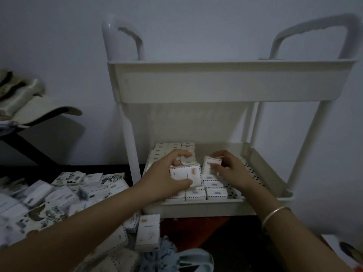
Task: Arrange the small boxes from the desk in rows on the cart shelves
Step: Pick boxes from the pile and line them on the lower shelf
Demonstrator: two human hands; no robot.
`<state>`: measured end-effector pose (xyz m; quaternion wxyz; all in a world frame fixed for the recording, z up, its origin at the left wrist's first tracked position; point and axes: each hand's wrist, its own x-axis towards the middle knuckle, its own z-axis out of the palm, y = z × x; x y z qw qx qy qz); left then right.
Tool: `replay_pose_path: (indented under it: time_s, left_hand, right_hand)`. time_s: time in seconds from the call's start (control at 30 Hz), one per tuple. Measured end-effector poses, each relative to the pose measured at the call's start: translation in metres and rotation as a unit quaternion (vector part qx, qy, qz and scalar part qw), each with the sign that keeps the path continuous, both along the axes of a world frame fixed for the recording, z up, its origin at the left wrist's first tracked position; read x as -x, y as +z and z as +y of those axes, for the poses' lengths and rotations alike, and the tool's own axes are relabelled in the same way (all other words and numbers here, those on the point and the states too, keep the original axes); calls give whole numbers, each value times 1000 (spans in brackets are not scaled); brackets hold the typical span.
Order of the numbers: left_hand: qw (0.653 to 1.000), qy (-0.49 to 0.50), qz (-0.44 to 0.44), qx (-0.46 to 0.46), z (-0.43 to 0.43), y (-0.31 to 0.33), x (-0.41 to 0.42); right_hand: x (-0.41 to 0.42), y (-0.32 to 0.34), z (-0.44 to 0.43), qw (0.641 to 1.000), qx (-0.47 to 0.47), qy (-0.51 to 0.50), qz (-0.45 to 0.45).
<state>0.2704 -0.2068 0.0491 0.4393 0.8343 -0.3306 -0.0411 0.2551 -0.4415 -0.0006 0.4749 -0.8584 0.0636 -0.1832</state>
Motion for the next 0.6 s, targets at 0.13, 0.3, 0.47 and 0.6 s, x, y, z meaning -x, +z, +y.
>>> replay_pose_path:
  time_s: [0.13, 0.3, 0.47, 0.6]
  left_hand:
    - [999, 7, -33, -16, -8, 4, -6]
    - [997, 54, -39, 48, -32, 9, -28]
    - [989, 101, -39, 98, -62, 10, -49]
    - [987, 80, -135, 44, -79, 8, -54]
  right_hand:
    - [-1, -3, 1, 1000, 17, 11, 12]
    - [2, 0, 4, 998, -29, 44, 42]
    - [-1, -2, 4, 994, -45, 48, 91]
    - [-3, -3, -1, 990, -62, 14, 124]
